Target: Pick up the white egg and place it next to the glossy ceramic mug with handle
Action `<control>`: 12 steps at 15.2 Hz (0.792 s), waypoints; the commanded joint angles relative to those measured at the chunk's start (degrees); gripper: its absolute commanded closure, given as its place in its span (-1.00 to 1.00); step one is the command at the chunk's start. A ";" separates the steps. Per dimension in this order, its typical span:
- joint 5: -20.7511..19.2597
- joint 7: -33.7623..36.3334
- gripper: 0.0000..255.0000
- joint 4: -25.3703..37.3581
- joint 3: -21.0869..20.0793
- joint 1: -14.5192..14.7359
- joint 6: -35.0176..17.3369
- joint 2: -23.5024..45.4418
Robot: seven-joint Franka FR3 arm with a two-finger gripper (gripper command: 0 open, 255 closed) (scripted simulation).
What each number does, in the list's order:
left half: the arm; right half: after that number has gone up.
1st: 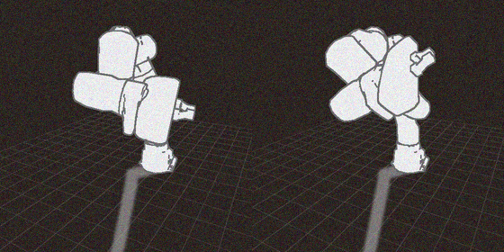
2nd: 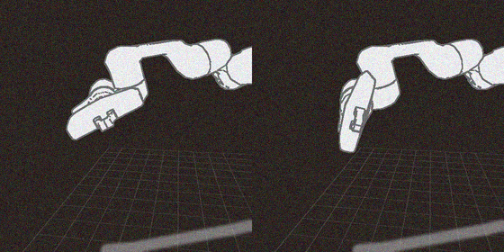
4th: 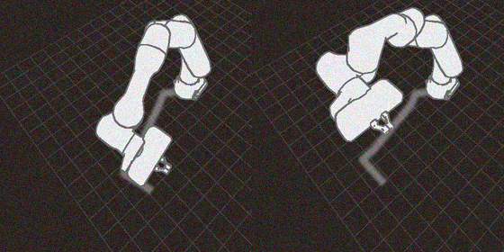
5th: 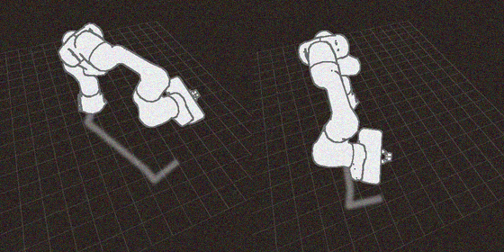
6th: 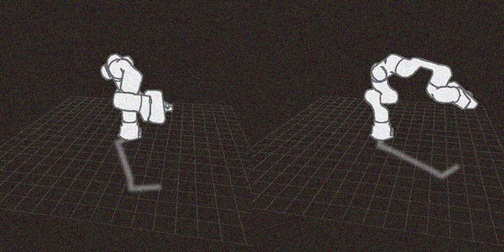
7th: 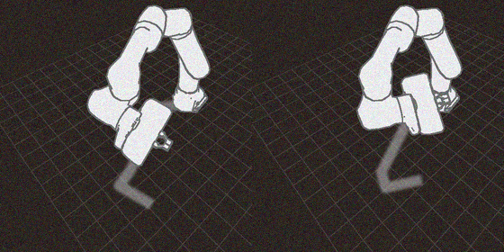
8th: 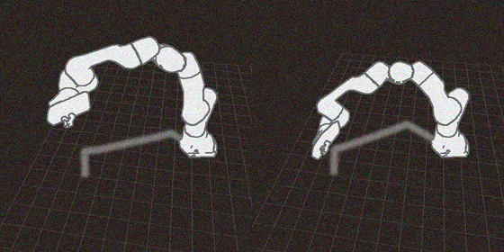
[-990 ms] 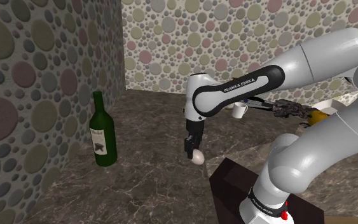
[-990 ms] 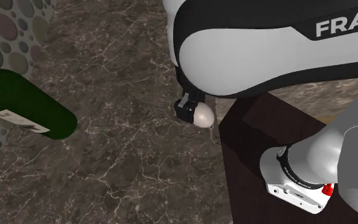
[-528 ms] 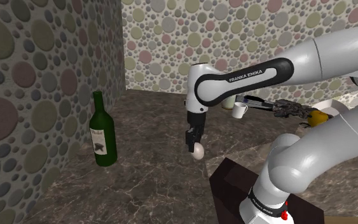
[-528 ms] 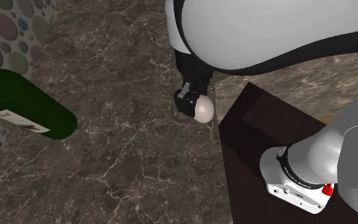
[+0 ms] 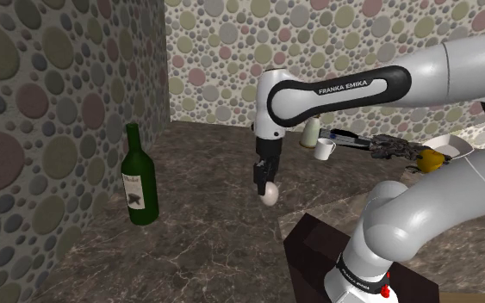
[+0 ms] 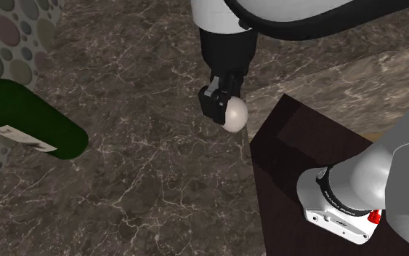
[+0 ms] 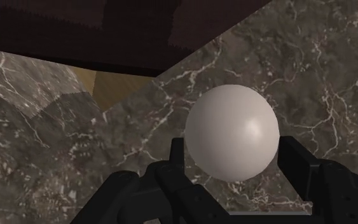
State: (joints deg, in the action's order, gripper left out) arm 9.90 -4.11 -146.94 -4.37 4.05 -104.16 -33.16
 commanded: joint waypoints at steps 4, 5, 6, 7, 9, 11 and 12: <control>-0.19 0.64 1.00 3.37 0.11 0.02 4.24 -0.90; -0.24 0.73 1.00 4.05 0.16 0.00 5.05 -1.03; -0.29 0.82 1.00 4.74 0.21 -0.01 5.84 -1.14; -0.34 0.91 1.00 5.44 0.25 -0.02 6.64 -1.24; -0.43 1.09 1.00 6.87 0.34 -0.04 8.21 -1.39; -1.37 -0.21 1.00 7.57 1.51 -0.72 9.01 -1.30; -2.28 -1.59 1.00 7.73 2.63 -1.38 9.13 -1.09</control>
State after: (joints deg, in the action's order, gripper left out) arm 8.42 -4.58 -139.66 -2.70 3.24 -95.64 -34.25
